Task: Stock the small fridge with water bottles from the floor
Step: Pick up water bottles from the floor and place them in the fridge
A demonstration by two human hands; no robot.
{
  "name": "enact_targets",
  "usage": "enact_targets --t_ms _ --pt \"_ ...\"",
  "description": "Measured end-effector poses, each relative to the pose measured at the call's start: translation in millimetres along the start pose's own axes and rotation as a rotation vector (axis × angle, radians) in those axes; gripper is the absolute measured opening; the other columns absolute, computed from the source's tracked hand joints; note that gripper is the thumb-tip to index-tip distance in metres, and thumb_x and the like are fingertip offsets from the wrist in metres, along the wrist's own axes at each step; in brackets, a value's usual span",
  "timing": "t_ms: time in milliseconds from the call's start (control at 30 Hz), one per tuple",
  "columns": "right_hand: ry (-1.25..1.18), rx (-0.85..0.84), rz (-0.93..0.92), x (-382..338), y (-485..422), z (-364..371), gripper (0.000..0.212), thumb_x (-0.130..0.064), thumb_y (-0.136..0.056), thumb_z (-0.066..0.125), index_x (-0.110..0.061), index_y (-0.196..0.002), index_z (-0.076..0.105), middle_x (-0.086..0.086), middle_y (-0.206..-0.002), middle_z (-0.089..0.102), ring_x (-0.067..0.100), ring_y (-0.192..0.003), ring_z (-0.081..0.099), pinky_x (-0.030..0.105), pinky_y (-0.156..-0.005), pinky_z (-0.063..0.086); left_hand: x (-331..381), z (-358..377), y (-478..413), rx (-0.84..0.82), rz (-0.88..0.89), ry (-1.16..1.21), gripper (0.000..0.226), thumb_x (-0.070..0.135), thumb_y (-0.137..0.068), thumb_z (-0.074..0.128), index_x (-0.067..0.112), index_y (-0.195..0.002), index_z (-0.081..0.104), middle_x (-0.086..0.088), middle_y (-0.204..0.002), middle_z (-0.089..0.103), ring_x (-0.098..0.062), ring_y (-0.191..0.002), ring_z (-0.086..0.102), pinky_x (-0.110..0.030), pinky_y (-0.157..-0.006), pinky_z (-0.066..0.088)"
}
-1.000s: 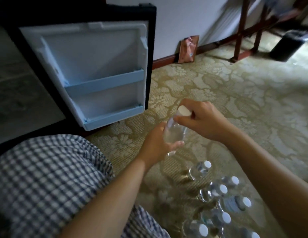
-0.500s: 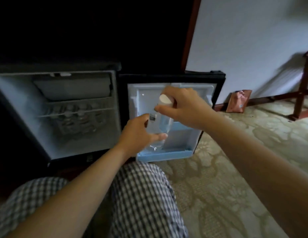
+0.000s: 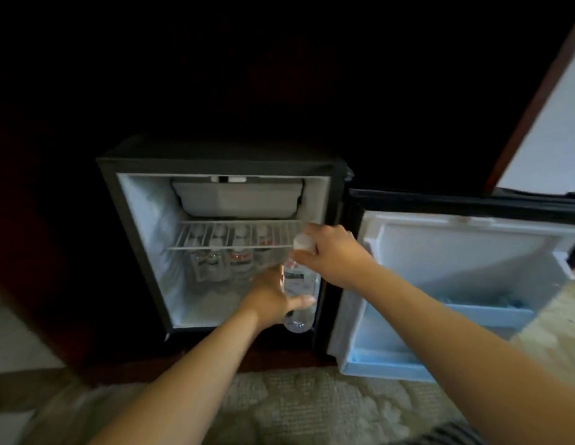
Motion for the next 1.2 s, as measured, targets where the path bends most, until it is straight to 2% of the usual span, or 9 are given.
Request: enact_targets --t_ms 133,300,433,567,733,1000,1100,1167,1200 --pt "-0.053 -0.103 0.073 7.0 -28.8 46.5 0.028 -0.038 -0.09 0.056 -0.017 -0.083 0.04 0.006 -0.089 0.055 0.026 -0.086 0.054 0.029 -0.068 0.036 -47.6 -8.8 -25.1 -0.009 -0.167 -0.353 0.061 0.054 -0.079 0.063 0.017 -0.126 0.049 -0.007 -0.125 0.06 -0.025 -0.111 0.059 -0.035 -0.091 0.049" --pt "-0.21 -0.099 0.198 22.7 -66.9 108.7 0.027 -0.033 -0.088 0.058 -0.012 -0.104 0.05 0.006 -0.101 0.058 0.023 -0.092 0.057 0.027 -0.07 0.04 -90.1 -19.0 -64.2 -0.191 -0.317 -0.4 0.063 0.048 -0.091 0.05 0.016 -0.143 0.036 -0.009 -0.146 0.043 -0.026 -0.13 0.046 -0.032 -0.102 0.037" --pt "-0.239 -0.047 0.244 34.2 -97.6 149.1 0.034 -0.034 -0.087 0.06 -0.011 -0.11 0.053 0.012 -0.112 0.062 0.028 -0.104 0.059 0.028 -0.077 0.042 -117.1 -26.5 -88.1 -0.174 -0.372 -0.253 0.049 0.04 -0.092 0.052 0.012 -0.132 0.051 -0.01 -0.132 0.057 -0.023 -0.115 0.056 -0.028 -0.086 0.04" --pt "-0.262 -0.011 0.263 42.3 -117.7 174.2 0.033 -0.032 -0.087 0.062 -0.008 -0.107 0.053 0.015 -0.11 0.063 0.029 -0.103 0.06 0.025 -0.073 0.037 -138.4 -26.6 -102.6 -0.188 -0.47 0.037 0.041 0.026 -0.095 0.049 0.014 -0.134 0.048 -0.006 -0.132 0.056 -0.017 -0.105 0.057 -0.024 -0.069 0.04" --pt "-0.234 0.0 0.278 50.0 -128.0 202.1 0.033 -0.033 -0.089 0.059 -0.007 -0.109 0.052 0.014 -0.111 0.064 0.029 -0.103 0.06 0.025 -0.071 0.037 -164.0 -18.7 -107.0 -0.142 -0.63 0.384 0.036 0.032 -0.096 0.042 0.014 -0.125 0.053 -0.007 -0.11 0.06 -0.019 -0.097 0.06 -0.032 -0.087 0.041" --pt "-0.261 0.013 0.22 50.5 -141.2 221.7 0.035 -0.031 -0.08 0.068 -0.011 -0.106 0.057 0.01 -0.108 0.06 0.026 -0.098 0.059 0.027 -0.074 0.043 -179.4 -8.0 -112.4 -0.041 -0.725 0.773 0.056 0.049 -0.099 0.027 0.005 -0.13 0.043 -0.024 -0.11 0.058 -0.024 -0.071 0.063 -0.035 -0.086 0.043" --pt "-0.252 -0.032 0.314 64.6 -139.6 221.5 0.043 -0.038 -0.074 0.073 -0.018 -0.109 0.061 0.005 -0.113 0.062 0.024 -0.1 0.062 0.031 -0.081 0.05 -174.7 -0.8 -113.3 -0.064 -0.755 0.881 0.052 0.049 -0.097 0.033 0.004 -0.118 0.042 -0.018 -0.083 0.057 -0.022 -0.052 0.064 -0.027 -0.059 0.053" --pt "-0.312 -0.098 0.358 72.3 -137.1 224.1 0.047 -0.042 -0.073 0.074 -0.021 -0.113 0.06 0.001 -0.112 0.067 0.021 -0.102 0.063 0.03 -0.081 0.051 -172.0 2.9 -114.6 -0.064 -0.782 0.967 0.054 0.05 -0.095 0.038 0.0 -0.118 0.042 -0.018 -0.085 0.057 -0.023 -0.051 0.061 -0.022 -0.04 0.049" --pt "-0.33 -0.124 0.365 74.6 -136.4 226.5 0.05 -0.042 -0.073 0.074 -0.022 -0.116 0.059 -0.001 -0.111 0.067 0.02 -0.103 0.063 0.028 -0.08 0.048 -174.0 5.4 -116.8 -0.047 -0.795 1.016 0.058 0.05 -0.095 0.037 -0.001 -0.124 0.041 -0.02 -0.094 0.057 -0.025 -0.057 0.059 -0.025 -0.043 0.049"
Point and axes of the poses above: each hand's wrist, its own y-axis away from the middle knuckle, its own z-axis out of the palm, x = y × z, the point moved 4 cm from there along -y, towards the middle knuckle
